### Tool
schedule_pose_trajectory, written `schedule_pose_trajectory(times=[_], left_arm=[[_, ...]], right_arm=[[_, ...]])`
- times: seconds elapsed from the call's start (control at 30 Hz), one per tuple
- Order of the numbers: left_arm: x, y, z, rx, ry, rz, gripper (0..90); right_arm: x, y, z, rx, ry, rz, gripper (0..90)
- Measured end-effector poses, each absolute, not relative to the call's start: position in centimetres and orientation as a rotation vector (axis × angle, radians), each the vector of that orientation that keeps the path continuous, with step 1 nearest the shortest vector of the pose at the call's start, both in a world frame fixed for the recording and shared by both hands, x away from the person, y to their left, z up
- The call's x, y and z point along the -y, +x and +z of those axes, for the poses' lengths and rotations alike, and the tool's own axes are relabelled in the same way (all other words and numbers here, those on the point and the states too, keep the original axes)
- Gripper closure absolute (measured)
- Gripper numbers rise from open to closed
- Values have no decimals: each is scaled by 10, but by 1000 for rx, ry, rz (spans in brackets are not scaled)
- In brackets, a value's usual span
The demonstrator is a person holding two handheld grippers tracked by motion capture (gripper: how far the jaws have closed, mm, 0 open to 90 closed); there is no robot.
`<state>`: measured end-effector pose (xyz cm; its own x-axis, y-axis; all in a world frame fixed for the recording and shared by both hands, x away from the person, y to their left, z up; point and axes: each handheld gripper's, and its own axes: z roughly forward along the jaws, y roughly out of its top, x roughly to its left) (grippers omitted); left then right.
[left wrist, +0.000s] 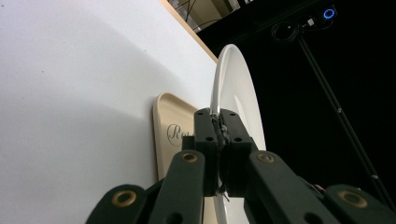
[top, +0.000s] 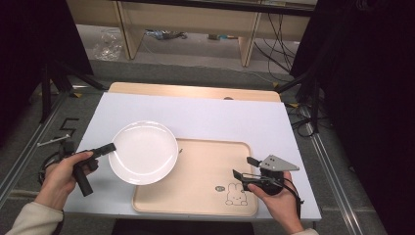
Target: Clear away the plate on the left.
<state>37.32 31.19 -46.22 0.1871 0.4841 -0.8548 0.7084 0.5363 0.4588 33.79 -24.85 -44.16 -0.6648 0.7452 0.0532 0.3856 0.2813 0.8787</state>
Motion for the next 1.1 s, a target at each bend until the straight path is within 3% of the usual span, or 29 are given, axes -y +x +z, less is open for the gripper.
schedule_pose_trajectory(times=[1.1], left_arm=[[-297,374,-462,-1440,1129,-238,865]], right_arm=[[249,340,-443,-2191,990,1360,293]])
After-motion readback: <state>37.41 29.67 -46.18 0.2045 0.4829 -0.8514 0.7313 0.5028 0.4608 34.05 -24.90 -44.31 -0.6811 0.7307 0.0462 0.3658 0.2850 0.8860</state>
